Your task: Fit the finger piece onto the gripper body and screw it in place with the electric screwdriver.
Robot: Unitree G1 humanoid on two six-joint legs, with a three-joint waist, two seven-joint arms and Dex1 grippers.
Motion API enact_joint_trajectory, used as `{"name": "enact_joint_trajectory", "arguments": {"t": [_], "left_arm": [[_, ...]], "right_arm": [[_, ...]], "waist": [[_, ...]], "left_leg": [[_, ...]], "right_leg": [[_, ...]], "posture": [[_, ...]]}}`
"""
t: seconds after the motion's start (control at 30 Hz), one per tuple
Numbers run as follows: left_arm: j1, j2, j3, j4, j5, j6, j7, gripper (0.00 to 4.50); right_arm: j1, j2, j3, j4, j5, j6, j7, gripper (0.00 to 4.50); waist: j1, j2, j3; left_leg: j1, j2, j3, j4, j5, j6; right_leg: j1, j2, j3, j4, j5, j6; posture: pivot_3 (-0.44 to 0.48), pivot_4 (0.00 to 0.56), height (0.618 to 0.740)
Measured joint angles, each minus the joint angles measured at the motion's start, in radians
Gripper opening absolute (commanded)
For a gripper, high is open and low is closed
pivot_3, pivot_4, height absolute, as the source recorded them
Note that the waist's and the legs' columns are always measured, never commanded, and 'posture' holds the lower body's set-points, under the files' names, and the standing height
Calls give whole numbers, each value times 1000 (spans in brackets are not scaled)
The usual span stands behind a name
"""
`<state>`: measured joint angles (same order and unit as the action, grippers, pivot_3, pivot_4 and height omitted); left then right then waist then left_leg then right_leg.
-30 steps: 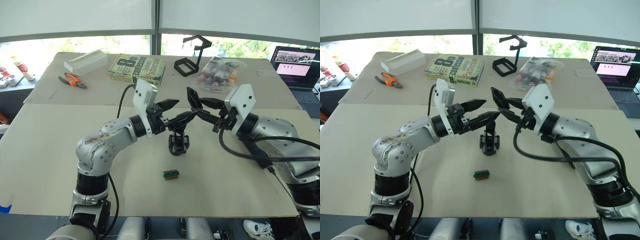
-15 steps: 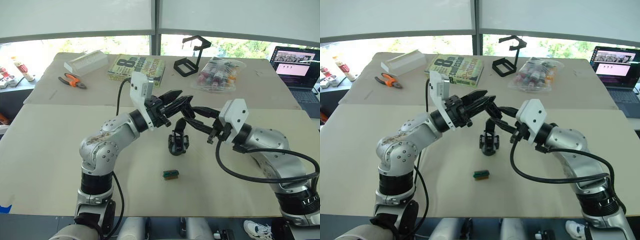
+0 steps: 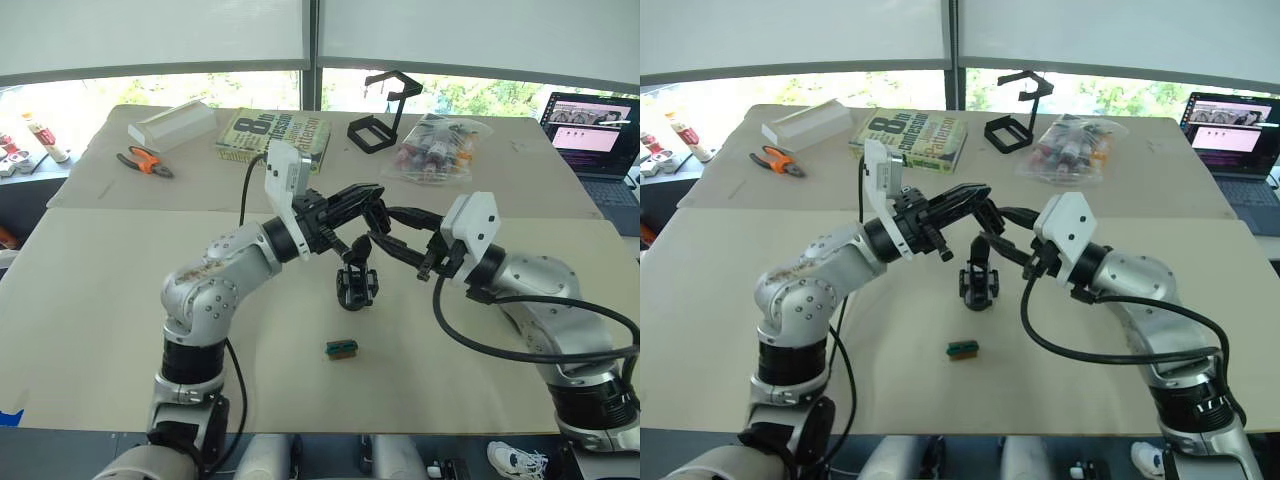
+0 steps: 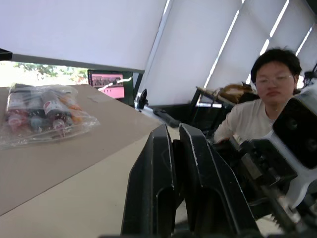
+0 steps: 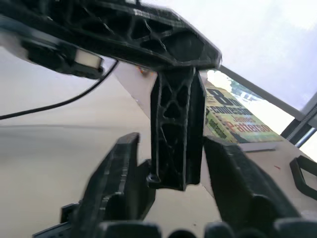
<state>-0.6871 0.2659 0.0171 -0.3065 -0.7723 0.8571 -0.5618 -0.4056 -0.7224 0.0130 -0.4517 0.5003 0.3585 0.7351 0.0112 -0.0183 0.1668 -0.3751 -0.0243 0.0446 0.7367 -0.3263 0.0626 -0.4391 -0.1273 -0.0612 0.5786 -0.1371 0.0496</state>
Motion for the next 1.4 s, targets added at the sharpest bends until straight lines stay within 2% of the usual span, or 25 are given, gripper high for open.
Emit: {"name": "enact_joint_trajectory", "arguments": {"t": [0.1,0.17,0.23,0.3,0.43,0.53,0.7,1.33,1.4], "left_arm": [[-79,111,-3,33,-42,35,-143,0],[-109,145,-7,50,-59,44,-210,0],[-147,206,-41,85,-81,75,-316,0],[-175,242,-54,104,-95,92,-383,0],[-276,269,-68,176,-115,142,-478,0],[-298,261,-77,209,-118,155,-499,0],[-298,261,-97,229,-114,156,-527,0],[-287,261,-95,204,-112,167,-511,0],[-287,261,-95,204,-112,167,-512,0]], "right_arm": [[-119,-114,-87,1,192,168,95,4486],[-192,-150,-120,13,306,272,123,4486],[-288,-197,-112,74,458,459,172,4486],[-341,-225,-101,122,538,575,206,4486],[-466,-189,-43,207,642,777,230,4486],[-479,-149,-5,227,659,833,226,3694],[-479,-82,19,227,619,836,210,1950],[-442,-50,5,225,582,831,224,1950],[-437,-50,5,225,577,824,229,1423]], "waist": [[-1,1,0],[-1,0,0],[-2,0,0],[-2,0,0],[-1,0,0],[1,0,0],[0,0,0],[-2,0,0],[-2,0,0]], "left_leg": [[1,2,0,-1,0,0],[2,2,0,-3,0,1],[2,2,0,-4,0,1],[2,2,0,-5,0,1],[1,2,0,-6,-1,1],[0,2,0,-6,-1,2],[-4,1,0,-5,-1,1],[-4,1,0,-5,0,0],[-4,1,0,-5,0,0]], "right_leg": [[0,0,0,0,0,-1],[1,0,0,-1,0,-1],[0,0,0,0,-1,-2],[0,0,0,0,-1,-2],[0,0,0,-1,-1,-2],[-1,0,-1,-2,-1,-2],[-5,-1,-1,-1,-1,-1],[-4,-1,-2,-1,-1,-1],[-4,-1,-2,-1,-1,-1]], "posture": [[0,150,740],[0,150,740],[0,150,740],[0,150,740],[0,150,740],[0,150,740],[0,150,740],[0,150,740],[0,150,740]]}}
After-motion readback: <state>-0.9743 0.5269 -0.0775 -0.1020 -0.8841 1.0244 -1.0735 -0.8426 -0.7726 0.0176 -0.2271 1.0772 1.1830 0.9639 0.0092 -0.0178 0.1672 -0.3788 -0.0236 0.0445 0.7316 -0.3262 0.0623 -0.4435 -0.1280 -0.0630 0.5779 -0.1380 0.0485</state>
